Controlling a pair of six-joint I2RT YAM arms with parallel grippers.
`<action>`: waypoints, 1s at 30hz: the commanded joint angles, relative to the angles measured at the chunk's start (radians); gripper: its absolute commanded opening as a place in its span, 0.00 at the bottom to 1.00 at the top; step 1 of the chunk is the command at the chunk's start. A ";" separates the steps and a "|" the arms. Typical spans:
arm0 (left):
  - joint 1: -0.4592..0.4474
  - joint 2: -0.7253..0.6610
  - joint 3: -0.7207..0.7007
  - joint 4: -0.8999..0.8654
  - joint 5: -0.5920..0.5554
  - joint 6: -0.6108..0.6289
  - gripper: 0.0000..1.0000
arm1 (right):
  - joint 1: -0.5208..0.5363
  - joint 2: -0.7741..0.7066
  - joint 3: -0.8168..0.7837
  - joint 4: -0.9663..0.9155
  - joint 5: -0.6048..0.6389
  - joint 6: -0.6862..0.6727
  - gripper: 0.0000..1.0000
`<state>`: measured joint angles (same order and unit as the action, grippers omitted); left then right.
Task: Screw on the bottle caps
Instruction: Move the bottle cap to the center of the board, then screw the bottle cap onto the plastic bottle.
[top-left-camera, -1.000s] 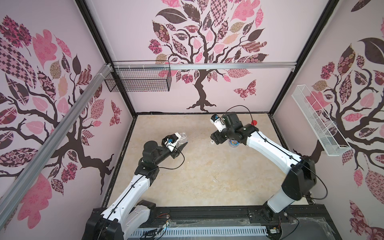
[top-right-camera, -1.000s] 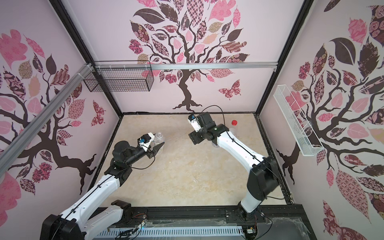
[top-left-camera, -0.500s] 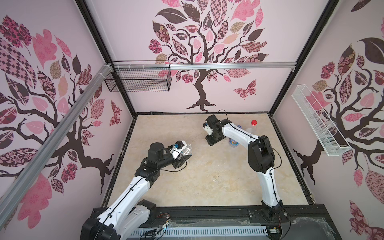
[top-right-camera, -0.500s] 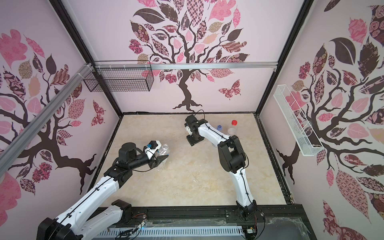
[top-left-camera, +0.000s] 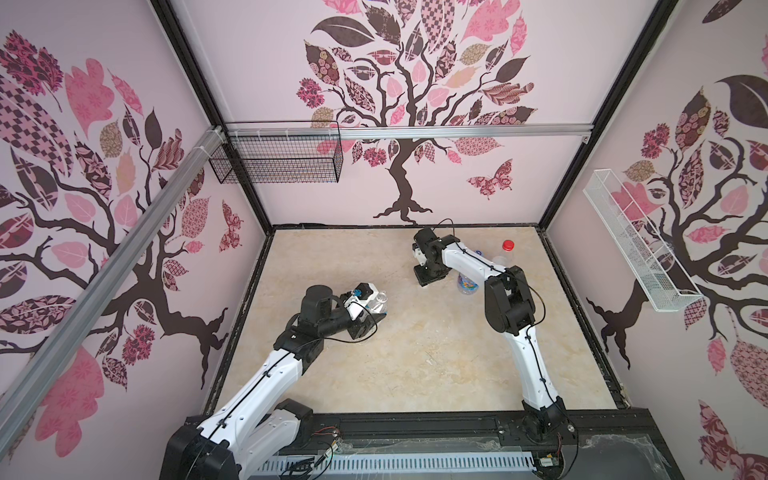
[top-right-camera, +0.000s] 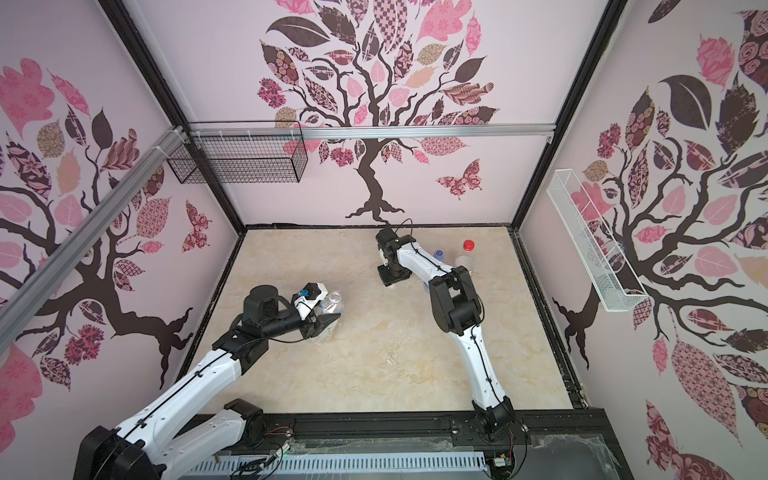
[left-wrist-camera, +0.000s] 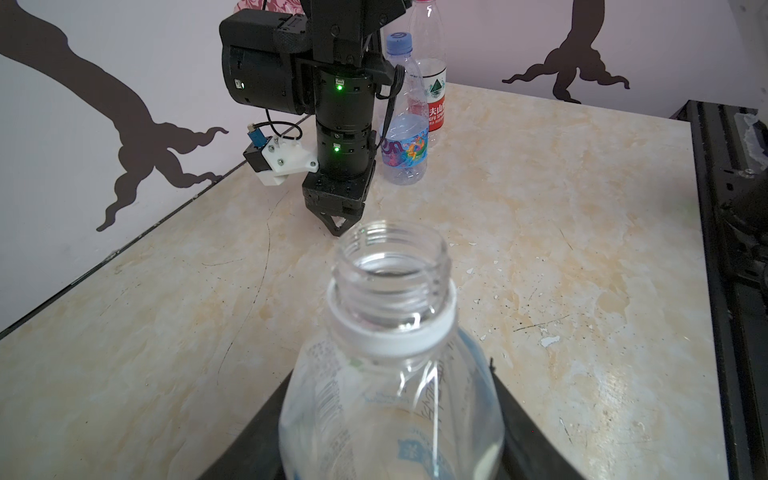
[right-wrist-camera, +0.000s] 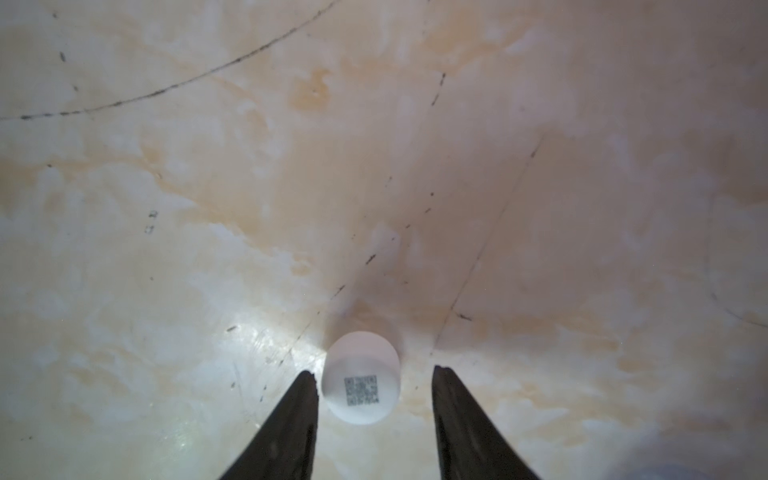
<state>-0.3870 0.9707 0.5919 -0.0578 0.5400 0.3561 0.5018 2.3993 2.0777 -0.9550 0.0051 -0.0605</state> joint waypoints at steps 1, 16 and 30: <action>-0.004 -0.004 0.006 0.001 0.005 -0.007 0.50 | 0.007 0.051 0.047 -0.020 -0.021 0.021 0.48; -0.005 -0.012 -0.006 0.018 -0.012 -0.005 0.51 | 0.094 -0.265 -0.419 -0.047 -0.021 0.070 0.34; -0.015 -0.020 -0.016 0.023 -0.014 -0.010 0.53 | 0.143 -0.397 -0.692 -0.022 -0.035 0.094 0.54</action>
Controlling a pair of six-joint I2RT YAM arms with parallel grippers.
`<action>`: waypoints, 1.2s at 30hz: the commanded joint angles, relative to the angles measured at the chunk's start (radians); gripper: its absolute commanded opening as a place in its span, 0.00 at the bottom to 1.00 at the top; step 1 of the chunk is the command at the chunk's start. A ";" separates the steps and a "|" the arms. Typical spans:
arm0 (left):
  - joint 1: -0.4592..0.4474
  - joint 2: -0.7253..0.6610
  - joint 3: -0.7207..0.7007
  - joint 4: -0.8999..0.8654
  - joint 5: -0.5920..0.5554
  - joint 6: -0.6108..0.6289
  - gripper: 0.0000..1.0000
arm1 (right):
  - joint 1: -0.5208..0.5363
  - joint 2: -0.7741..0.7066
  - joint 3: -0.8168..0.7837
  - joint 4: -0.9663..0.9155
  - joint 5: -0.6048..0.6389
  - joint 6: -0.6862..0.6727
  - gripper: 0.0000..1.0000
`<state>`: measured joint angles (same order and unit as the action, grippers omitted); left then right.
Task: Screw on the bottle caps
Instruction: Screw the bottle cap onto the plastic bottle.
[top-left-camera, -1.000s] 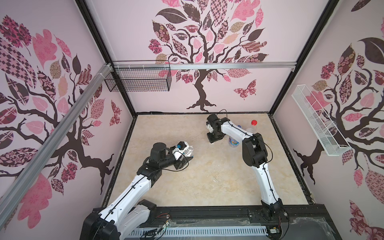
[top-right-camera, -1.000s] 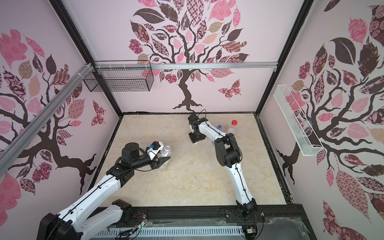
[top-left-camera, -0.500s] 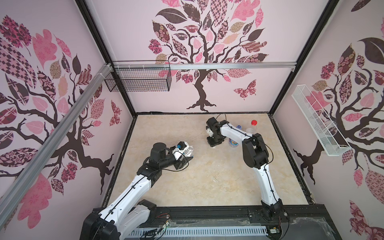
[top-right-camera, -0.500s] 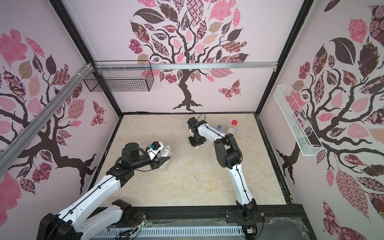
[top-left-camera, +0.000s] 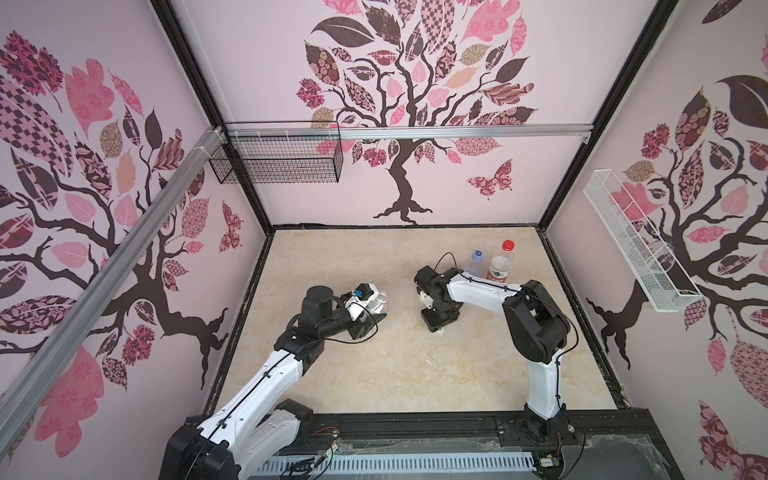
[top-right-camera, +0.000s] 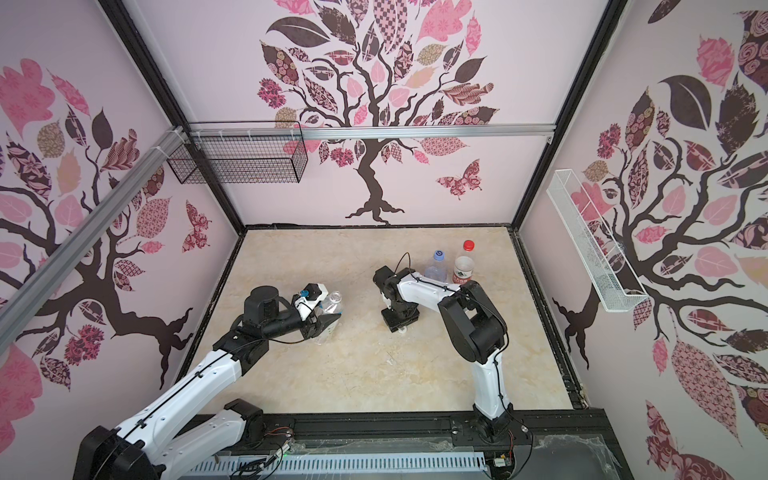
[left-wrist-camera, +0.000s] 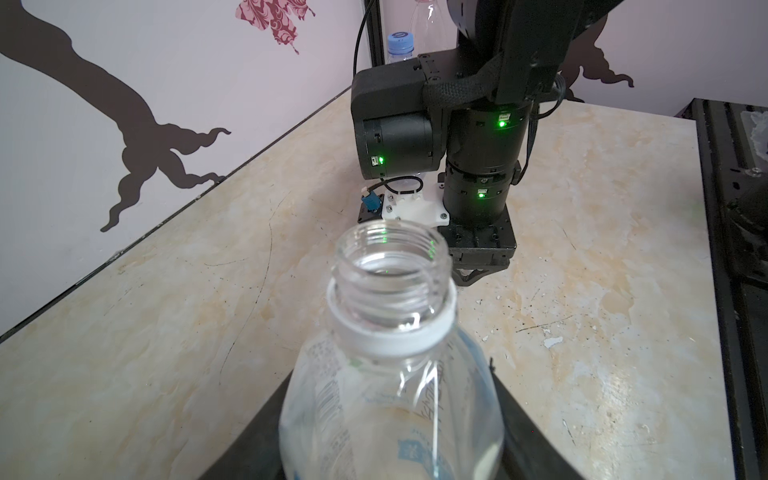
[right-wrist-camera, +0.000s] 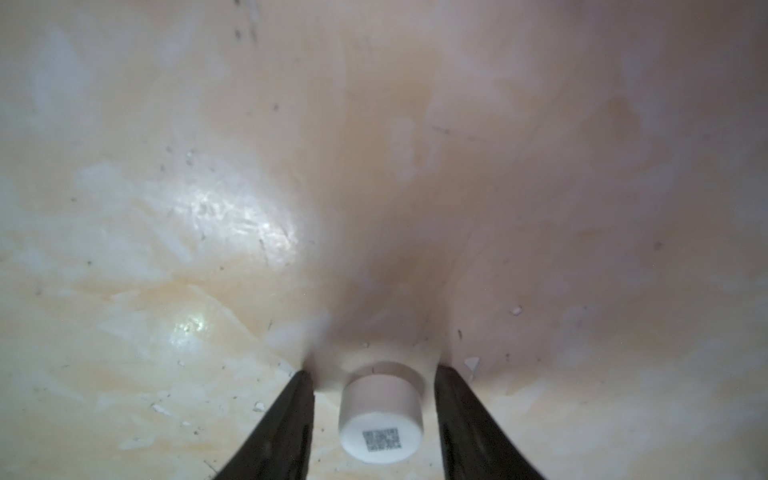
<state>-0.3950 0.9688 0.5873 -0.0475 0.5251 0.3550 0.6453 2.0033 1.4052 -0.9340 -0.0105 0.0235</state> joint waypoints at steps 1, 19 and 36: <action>-0.007 -0.019 -0.012 0.011 0.003 -0.008 0.52 | 0.000 -0.004 -0.018 -0.053 -0.021 0.008 0.54; -0.014 -0.023 -0.017 0.011 -0.005 -0.006 0.53 | 0.000 -0.006 -0.015 -0.069 -0.035 -0.009 0.46; -0.020 -0.013 -0.018 0.013 -0.007 -0.010 0.53 | -0.001 -0.023 -0.010 -0.031 -0.052 0.013 0.39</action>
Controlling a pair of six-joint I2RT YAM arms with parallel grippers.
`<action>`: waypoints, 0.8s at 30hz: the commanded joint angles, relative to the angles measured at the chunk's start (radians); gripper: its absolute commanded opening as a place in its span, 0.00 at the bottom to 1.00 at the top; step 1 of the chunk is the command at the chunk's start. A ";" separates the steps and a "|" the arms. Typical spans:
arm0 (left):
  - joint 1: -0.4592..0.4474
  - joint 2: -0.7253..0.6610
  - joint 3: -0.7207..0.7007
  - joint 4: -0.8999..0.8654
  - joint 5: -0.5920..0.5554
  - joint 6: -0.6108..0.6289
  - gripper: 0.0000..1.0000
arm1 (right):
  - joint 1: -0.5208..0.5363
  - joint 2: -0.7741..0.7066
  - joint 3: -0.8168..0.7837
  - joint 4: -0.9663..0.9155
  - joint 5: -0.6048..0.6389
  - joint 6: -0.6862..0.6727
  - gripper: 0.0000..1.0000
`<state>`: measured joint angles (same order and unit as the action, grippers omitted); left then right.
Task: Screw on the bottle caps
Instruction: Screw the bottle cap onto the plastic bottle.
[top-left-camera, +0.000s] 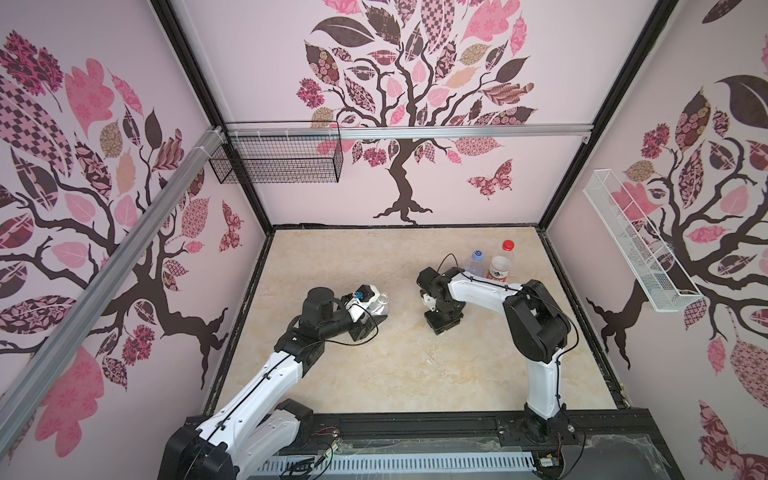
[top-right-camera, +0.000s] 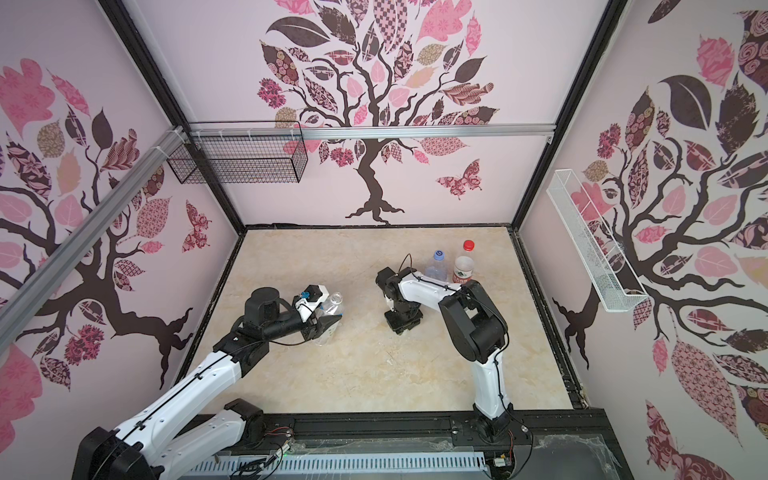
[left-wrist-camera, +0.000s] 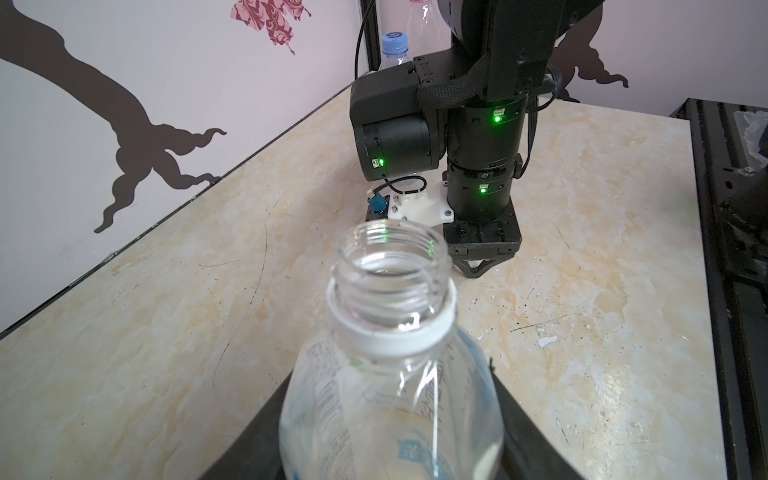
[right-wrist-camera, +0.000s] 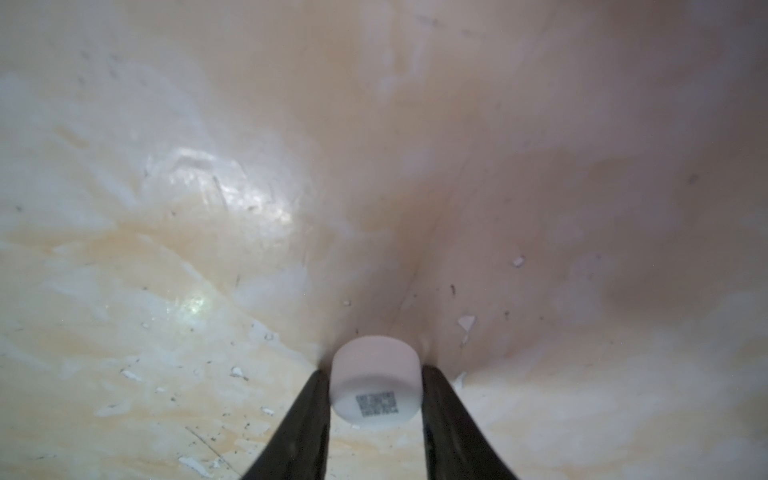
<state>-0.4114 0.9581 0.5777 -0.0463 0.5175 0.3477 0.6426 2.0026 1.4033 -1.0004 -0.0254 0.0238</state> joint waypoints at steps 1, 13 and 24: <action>-0.005 -0.003 -0.009 0.013 0.001 -0.002 0.53 | 0.002 -0.026 -0.008 0.033 -0.036 0.011 0.37; -0.028 0.048 0.066 -0.058 0.103 0.071 0.49 | 0.002 -0.293 0.104 -0.173 -0.181 -0.144 0.28; -0.093 0.058 0.114 -0.132 0.082 0.250 0.47 | 0.137 -0.360 0.454 -0.401 -0.309 -0.188 0.27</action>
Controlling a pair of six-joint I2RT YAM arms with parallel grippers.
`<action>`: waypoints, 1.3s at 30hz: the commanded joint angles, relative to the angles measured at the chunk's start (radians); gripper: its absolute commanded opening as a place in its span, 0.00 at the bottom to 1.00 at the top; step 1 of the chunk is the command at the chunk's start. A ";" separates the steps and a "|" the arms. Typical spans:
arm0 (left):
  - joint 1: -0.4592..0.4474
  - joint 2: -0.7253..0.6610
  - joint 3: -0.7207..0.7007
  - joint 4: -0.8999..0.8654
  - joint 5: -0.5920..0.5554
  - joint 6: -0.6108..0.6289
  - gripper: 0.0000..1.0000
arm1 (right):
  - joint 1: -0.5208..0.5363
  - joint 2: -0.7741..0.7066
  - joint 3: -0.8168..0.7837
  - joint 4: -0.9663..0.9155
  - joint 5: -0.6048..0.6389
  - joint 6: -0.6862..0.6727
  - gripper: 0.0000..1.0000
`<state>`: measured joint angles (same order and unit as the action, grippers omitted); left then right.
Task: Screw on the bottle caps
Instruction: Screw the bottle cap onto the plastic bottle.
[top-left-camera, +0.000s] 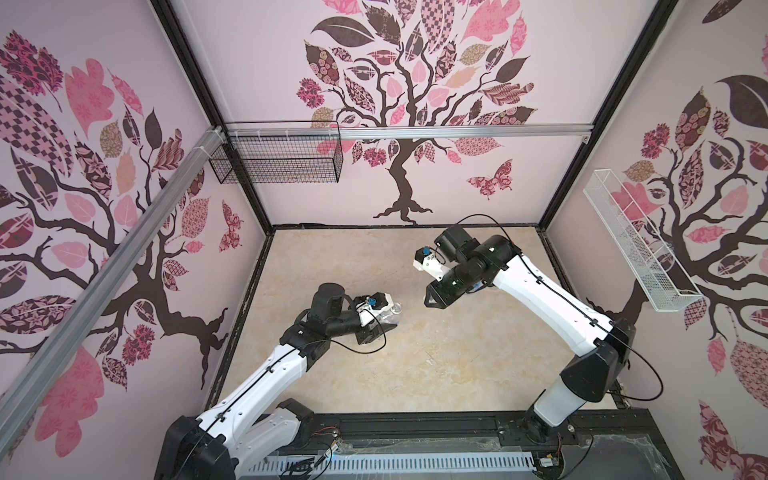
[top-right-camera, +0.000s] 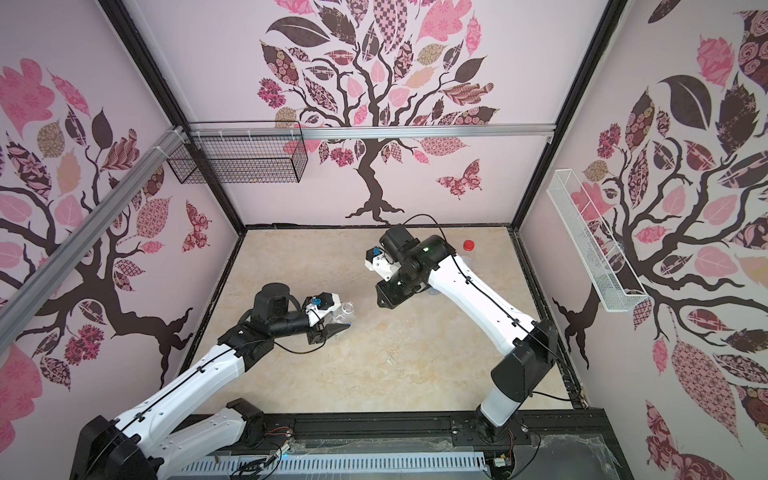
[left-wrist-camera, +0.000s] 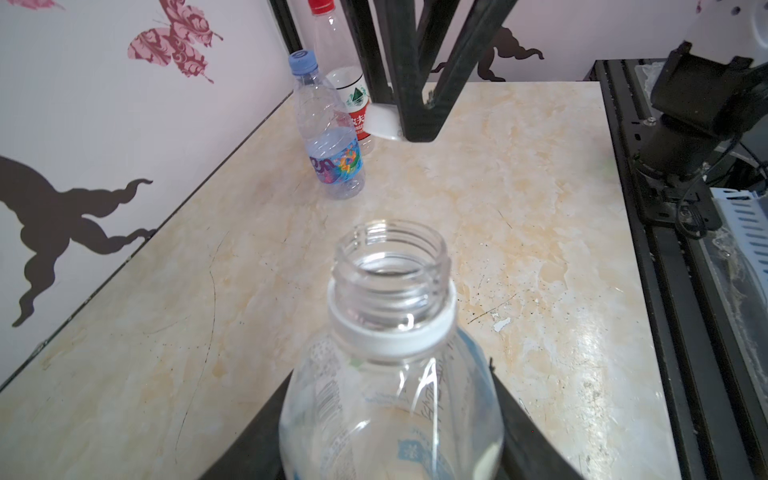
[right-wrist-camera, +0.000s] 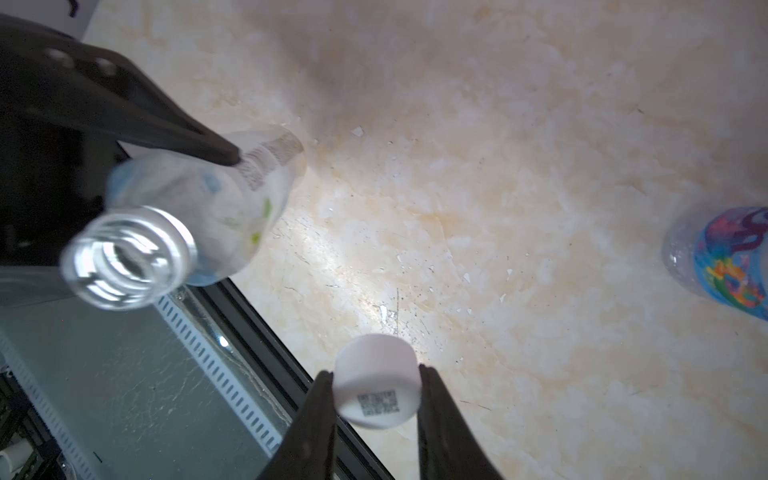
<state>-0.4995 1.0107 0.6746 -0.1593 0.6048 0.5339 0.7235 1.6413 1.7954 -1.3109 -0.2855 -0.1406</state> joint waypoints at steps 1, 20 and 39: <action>-0.005 0.006 0.020 -0.017 -0.010 0.070 0.47 | 0.082 0.009 0.085 -0.100 -0.045 -0.025 0.27; -0.040 -0.005 0.044 -0.039 -0.034 0.126 0.46 | 0.173 0.079 0.143 -0.020 -0.013 0.032 0.26; -0.051 -0.017 0.040 -0.008 -0.033 0.097 0.45 | 0.177 0.082 0.087 -0.028 -0.012 -0.029 0.25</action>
<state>-0.5438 1.0107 0.7059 -0.2348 0.5533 0.6521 0.8898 1.7130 1.8942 -1.2968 -0.2787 -0.1268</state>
